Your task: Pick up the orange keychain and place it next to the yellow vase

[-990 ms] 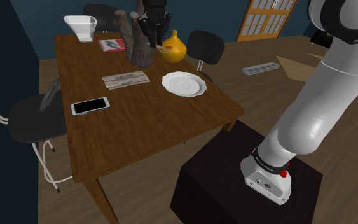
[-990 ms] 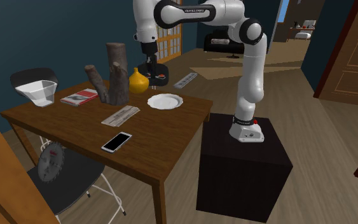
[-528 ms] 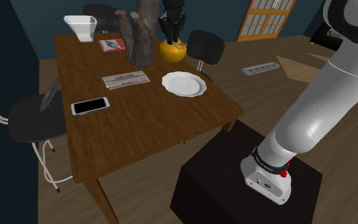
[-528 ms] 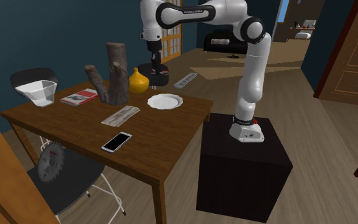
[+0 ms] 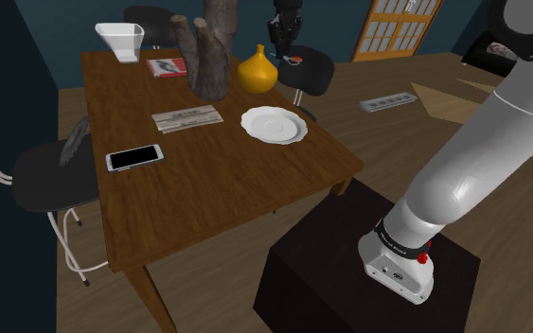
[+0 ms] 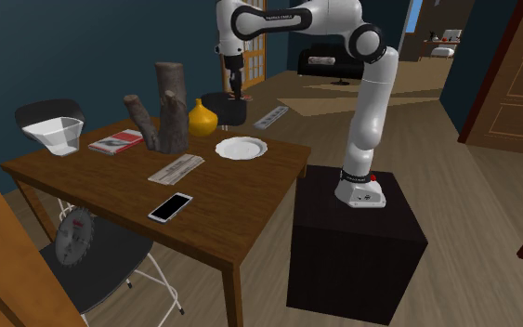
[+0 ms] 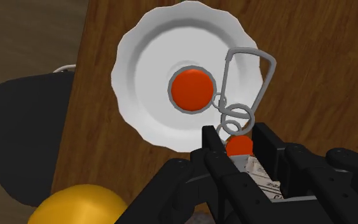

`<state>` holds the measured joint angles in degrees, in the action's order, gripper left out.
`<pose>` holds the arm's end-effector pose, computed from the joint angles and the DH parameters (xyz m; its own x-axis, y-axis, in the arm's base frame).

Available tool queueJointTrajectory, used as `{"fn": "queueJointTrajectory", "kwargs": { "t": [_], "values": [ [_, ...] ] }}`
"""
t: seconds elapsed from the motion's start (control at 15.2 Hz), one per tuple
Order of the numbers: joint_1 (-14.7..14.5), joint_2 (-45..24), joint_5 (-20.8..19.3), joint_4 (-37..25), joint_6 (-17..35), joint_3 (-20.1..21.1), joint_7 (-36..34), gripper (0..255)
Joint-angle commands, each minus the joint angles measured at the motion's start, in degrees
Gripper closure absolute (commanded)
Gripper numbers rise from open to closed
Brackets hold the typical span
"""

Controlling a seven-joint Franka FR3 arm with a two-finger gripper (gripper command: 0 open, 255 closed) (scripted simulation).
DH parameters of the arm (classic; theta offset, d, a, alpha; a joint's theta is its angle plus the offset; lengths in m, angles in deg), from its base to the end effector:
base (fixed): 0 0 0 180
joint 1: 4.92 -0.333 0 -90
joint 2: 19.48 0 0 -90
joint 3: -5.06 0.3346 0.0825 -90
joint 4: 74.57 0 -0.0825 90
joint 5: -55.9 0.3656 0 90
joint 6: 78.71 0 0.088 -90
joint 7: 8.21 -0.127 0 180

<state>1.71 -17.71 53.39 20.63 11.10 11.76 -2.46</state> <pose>0.5219 -0.0040 0.5982 0.9926 0.1009 -0.0678 0.1038 -0.9938 0.0407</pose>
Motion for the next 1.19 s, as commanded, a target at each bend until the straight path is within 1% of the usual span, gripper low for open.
{"fn": "queueJointTrajectory", "kwargs": {
  "t": [0.0, 0.46, 0.73, 0.79, 1.12],
  "values": [
    [1.29, -0.64, -0.28, -0.74, 0.02, -1.37, 2.73, 255],
    [5.90, -3.50, -0.94, -4.10, 0.03, -6.01, 11.98, 255],
    [8.61, -6.43, -1.03, -7.71, -0.34, -8.45, 17.15, 255],
    [9.88, -8.13, -0.96, -9.86, -0.64, -9.55, 19.54, 255],
    [9.90, -7.37, -1.01, -4.98, 3.47, -9.53, 19.29, 255]
  ]
}}
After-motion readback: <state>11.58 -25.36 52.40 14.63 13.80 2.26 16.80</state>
